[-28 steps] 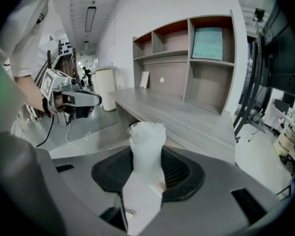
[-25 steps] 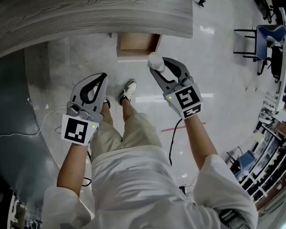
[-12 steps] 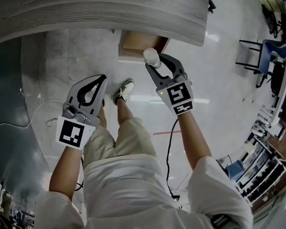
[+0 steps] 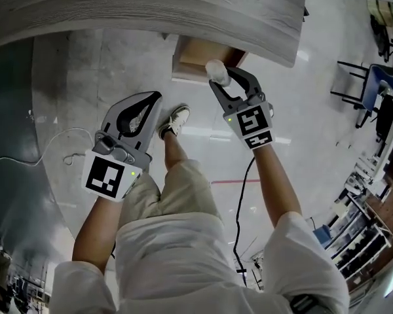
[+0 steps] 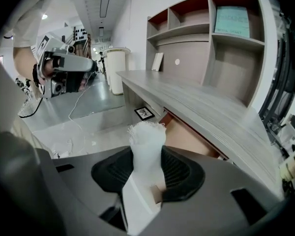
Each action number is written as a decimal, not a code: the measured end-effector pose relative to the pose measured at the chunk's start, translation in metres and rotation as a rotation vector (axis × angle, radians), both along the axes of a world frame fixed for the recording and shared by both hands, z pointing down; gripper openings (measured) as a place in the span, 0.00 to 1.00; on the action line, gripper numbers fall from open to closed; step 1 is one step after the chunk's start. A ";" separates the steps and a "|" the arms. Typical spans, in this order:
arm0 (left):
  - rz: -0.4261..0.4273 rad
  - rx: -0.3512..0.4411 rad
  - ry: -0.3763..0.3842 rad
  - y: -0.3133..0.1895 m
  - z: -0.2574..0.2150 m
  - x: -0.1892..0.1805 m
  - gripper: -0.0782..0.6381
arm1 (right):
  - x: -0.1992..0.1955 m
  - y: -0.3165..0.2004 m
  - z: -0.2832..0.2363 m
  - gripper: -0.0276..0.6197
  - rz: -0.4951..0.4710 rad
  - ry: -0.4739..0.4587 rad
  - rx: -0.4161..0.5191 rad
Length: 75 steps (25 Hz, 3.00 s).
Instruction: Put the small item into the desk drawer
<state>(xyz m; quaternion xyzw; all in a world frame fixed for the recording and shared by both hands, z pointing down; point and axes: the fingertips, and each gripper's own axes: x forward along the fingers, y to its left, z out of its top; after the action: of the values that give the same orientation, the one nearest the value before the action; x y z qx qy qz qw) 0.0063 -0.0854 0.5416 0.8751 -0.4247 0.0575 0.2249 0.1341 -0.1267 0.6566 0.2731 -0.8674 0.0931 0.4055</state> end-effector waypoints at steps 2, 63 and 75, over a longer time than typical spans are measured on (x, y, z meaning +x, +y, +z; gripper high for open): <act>-0.010 -0.006 -0.020 0.001 0.007 -0.009 0.12 | 0.000 -0.005 0.009 0.29 -0.023 0.025 0.008; -0.168 -0.105 -0.116 0.030 0.046 -0.058 0.12 | -0.011 -0.007 0.152 0.29 -0.405 0.414 -0.137; -0.125 -0.121 -0.084 0.038 0.048 -0.040 0.12 | -0.011 -0.009 0.162 0.29 -0.376 0.487 -0.142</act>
<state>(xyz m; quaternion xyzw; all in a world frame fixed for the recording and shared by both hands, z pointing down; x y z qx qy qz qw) -0.0333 -0.0475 0.5900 0.8284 -0.4835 0.1056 0.2625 0.1233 -0.1356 0.8181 0.0933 -0.7713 0.0089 0.6295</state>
